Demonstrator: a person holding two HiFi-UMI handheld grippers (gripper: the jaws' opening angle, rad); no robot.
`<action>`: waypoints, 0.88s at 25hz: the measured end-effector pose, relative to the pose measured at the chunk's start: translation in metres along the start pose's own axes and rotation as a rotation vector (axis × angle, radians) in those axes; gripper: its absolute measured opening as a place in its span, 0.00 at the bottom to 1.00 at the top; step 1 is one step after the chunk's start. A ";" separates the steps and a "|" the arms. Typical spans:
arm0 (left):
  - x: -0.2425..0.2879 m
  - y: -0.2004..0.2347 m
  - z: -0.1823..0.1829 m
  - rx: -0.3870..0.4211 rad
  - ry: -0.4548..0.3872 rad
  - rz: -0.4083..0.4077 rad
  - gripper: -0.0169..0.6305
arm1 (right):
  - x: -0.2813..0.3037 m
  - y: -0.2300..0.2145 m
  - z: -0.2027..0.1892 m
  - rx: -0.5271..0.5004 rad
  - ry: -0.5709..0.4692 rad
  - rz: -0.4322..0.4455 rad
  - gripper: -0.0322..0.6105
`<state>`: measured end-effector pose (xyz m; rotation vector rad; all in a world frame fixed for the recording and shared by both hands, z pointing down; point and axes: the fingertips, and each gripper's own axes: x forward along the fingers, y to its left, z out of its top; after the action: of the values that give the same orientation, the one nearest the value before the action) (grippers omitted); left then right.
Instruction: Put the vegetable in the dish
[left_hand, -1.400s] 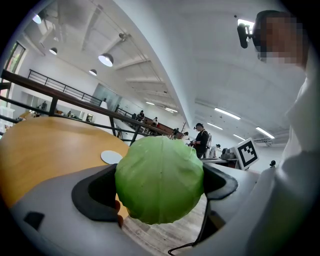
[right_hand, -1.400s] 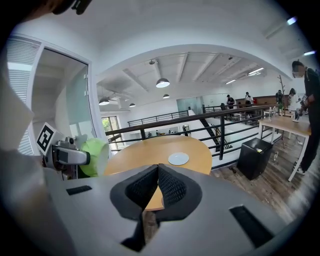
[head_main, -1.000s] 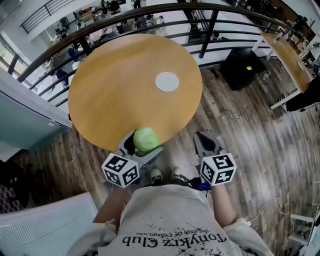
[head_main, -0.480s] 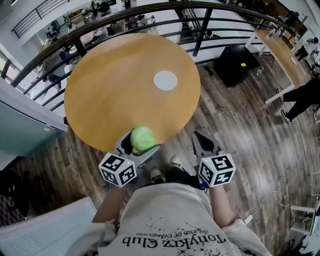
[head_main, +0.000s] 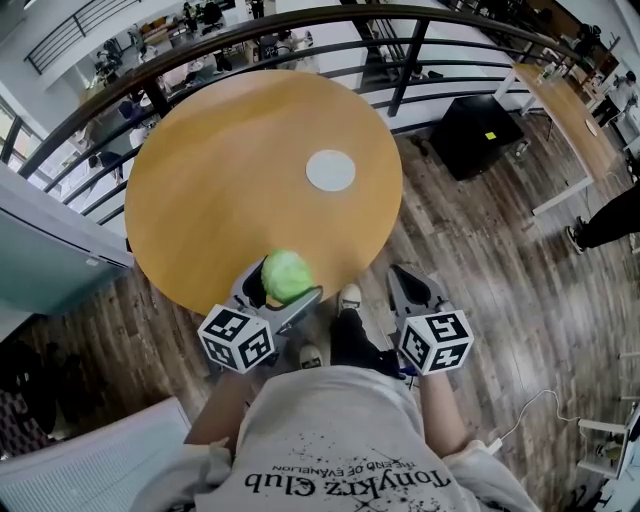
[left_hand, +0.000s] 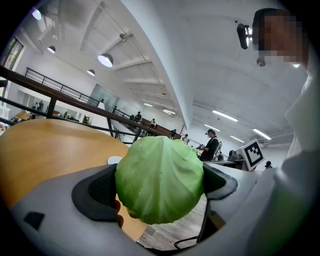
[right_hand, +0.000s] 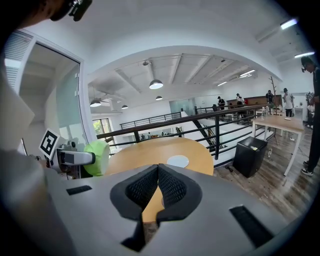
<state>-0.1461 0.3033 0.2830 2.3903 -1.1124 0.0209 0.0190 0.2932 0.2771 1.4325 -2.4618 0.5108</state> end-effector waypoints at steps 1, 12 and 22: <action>0.006 0.003 0.002 -0.009 -0.004 0.001 0.79 | 0.006 -0.005 0.002 0.001 -0.001 0.003 0.09; 0.097 0.034 0.044 -0.015 -0.018 0.035 0.79 | 0.080 -0.081 0.047 -0.003 0.000 0.057 0.09; 0.179 0.059 0.077 -0.064 -0.015 0.121 0.79 | 0.139 -0.157 0.081 0.002 0.047 0.133 0.09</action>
<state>-0.0839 0.1095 0.2801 2.2677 -1.2447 0.0083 0.0852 0.0788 0.2837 1.2484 -2.5309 0.5679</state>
